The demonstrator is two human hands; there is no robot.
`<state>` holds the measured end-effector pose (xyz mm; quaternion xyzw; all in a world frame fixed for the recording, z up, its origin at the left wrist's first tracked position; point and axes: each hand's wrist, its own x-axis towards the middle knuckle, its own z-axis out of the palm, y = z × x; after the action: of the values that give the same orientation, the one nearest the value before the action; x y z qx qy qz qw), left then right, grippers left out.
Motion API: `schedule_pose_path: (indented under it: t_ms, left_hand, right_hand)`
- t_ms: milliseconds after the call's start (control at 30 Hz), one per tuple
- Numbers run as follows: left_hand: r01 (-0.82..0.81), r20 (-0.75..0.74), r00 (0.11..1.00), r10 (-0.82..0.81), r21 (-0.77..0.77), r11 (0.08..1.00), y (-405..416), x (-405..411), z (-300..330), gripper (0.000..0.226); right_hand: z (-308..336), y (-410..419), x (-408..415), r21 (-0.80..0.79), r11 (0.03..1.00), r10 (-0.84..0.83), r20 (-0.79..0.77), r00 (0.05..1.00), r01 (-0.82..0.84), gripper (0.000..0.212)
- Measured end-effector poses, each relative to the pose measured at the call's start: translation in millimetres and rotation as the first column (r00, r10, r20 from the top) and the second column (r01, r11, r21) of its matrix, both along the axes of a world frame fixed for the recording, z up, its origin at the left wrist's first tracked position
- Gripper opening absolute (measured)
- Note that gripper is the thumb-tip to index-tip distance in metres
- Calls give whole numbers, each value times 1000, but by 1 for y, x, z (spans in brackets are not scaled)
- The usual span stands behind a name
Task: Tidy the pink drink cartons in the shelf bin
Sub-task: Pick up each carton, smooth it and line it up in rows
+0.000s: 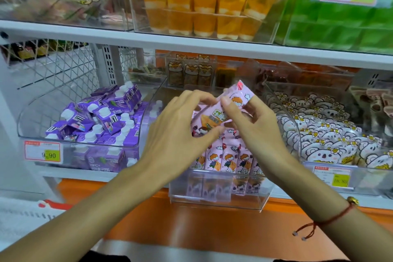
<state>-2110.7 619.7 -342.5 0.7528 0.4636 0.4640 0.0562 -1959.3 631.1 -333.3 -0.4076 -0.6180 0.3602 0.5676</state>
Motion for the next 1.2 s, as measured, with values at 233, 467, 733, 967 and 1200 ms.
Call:
schedule_pose_path:
  t_ms: [233,467,733,967,1200]
  left_hand:
    - [140,123,985,-124,-131,981,6,-6,-1,38]
    - [111,171,980,-100,-53,992,9,-6,-5,46]
    - [155,663,743,-85,-47,987,24,-28,7,40]
    - [142,743,669,-30,-88,986,32,-37,-2,36]
    - [237,732,671,-121,-56,970,31,-37,-6,35]
  right_hand:
    - [2,0,4,-46,994,93,-114,989,-98,42]
    - [1,-4,-5,109,992,65,-2,998,-65,30]
    - [-6,31,1,116,993,-77,554,829,15,17]
    - [-37,49,-17,265,956,-245,957,158,-122,39]
    - [-31,48,-10,216,962,-186,966,178,-165,38]
